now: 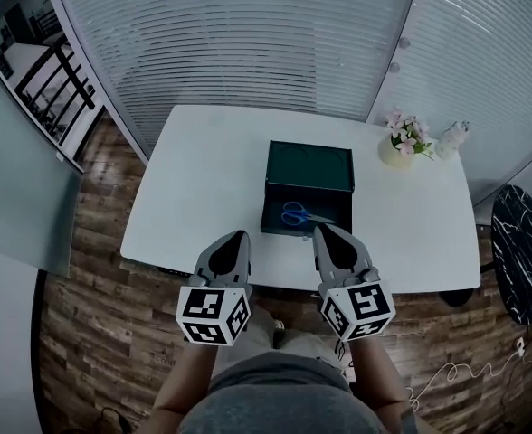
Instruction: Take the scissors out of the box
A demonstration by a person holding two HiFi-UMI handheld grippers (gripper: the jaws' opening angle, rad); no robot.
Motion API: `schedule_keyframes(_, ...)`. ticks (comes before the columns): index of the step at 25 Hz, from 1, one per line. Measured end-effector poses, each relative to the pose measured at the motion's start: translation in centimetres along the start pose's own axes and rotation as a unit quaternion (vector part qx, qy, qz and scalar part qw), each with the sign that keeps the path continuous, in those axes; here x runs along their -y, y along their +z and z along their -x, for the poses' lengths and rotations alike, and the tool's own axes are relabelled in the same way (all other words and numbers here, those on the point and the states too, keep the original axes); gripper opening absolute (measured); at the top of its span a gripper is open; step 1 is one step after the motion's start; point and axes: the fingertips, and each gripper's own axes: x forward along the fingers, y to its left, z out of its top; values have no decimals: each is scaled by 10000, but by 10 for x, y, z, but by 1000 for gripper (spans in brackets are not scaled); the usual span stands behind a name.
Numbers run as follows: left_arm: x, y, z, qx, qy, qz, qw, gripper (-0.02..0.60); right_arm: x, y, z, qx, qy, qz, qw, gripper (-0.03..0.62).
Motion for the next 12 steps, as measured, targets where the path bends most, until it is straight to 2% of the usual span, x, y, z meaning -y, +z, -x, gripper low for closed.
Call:
schedule_keyframes(6, -25, -8, -2, -44, 256, 53, 9996, 5, 10, -18, -24, -359, 123, 195, 9991, 9)
schedule_keyframes(12, -43, -9, -25, -61, 273, 116, 9995, 5, 27, -28, -55, -573, 108, 387, 9976, 9)
